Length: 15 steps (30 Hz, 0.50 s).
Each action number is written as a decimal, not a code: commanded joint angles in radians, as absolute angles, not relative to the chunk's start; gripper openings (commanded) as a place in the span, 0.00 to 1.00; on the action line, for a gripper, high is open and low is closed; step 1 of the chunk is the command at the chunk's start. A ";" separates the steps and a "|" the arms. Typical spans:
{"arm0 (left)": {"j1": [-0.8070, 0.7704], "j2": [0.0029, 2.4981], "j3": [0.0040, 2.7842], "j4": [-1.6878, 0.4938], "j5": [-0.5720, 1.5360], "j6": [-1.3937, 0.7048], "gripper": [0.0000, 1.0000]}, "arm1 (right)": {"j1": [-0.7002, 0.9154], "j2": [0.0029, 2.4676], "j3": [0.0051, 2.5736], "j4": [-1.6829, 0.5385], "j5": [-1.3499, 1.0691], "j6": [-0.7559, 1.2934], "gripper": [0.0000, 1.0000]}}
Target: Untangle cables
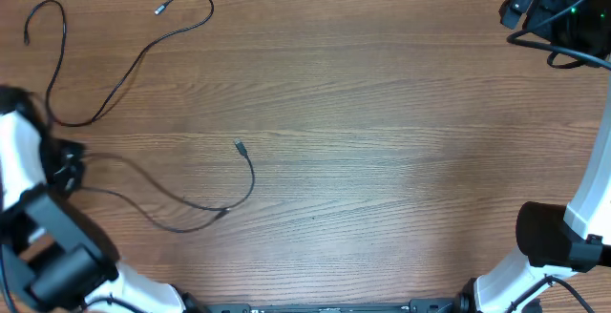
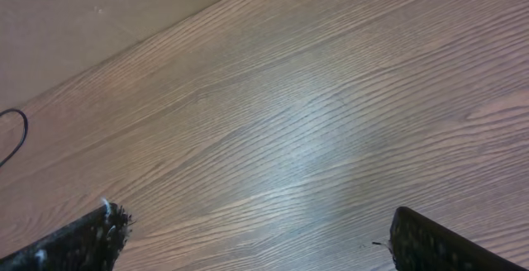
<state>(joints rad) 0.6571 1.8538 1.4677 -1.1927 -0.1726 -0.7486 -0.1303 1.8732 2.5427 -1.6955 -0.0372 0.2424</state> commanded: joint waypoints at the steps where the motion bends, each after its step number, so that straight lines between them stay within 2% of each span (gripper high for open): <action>1: 0.753 1.775 1.492 -1.218 -0.154 -0.853 0.04 | -0.131 1.856 2.546 -1.694 -0.036 0.247 1.00; 6: 0.827 1.773 1.487 -1.261 -0.137 -0.851 0.04 | -0.131 1.856 2.546 -1.693 -0.036 0.247 1.00; 15: 0.836 1.773 1.486 -1.277 -0.096 -0.854 0.06 | -0.131 1.856 2.546 -1.693 -0.036 0.247 1.00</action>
<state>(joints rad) 0.8394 1.7824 1.4784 -1.2732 -0.1280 -0.8215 -0.1303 1.8732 2.5427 -1.6955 -0.0368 0.2424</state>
